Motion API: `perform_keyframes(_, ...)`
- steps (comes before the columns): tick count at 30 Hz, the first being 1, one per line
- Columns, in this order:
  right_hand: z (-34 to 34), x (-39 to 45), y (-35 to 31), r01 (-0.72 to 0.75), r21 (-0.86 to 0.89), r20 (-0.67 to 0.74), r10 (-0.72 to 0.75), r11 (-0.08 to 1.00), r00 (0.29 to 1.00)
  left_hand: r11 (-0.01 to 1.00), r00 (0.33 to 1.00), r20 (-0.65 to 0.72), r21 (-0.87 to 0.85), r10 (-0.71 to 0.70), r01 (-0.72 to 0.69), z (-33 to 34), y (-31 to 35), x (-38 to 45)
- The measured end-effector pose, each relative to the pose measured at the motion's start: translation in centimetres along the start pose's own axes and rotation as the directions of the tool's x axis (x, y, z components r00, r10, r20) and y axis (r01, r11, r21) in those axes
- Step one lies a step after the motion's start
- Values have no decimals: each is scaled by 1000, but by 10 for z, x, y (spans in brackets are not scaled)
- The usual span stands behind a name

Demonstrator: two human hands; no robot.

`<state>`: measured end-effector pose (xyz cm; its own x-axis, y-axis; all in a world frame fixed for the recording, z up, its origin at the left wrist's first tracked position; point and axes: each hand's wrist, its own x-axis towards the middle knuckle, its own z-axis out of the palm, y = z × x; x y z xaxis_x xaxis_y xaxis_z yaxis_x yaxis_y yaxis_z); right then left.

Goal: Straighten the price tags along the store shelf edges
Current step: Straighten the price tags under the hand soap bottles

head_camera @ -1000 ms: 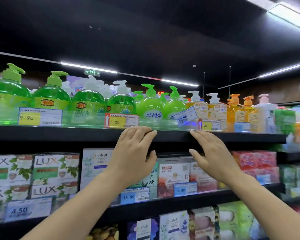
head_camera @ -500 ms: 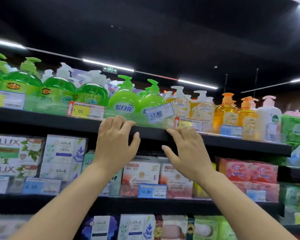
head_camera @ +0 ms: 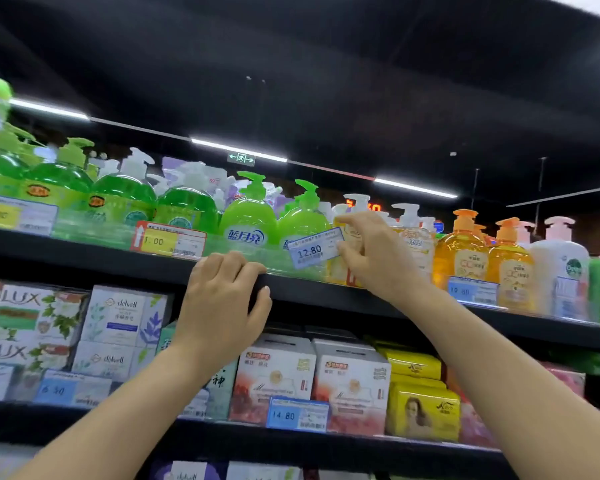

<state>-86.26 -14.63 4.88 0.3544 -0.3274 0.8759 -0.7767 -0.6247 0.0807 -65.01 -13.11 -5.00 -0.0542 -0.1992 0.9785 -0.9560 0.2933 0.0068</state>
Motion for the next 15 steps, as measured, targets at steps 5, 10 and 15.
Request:
perform_keyframes(5, 7, 17, -3, -15, 14, 65, 14, 1000, 998, 999, 999, -8, -27, 45, -45, -1, -5, 0)
perform_keyframes(10, 0, 20, -4, 1, 45, -47, 1, 999, 999, 997, 997, 9, -25, 71, -71, -3, -11, 2)
perform_keyframes(15, -20, 14, -14, 23, 137, -174, 1, 990, 985, 992, 992, 41, 30, 118, -119, -6, -14, 9)
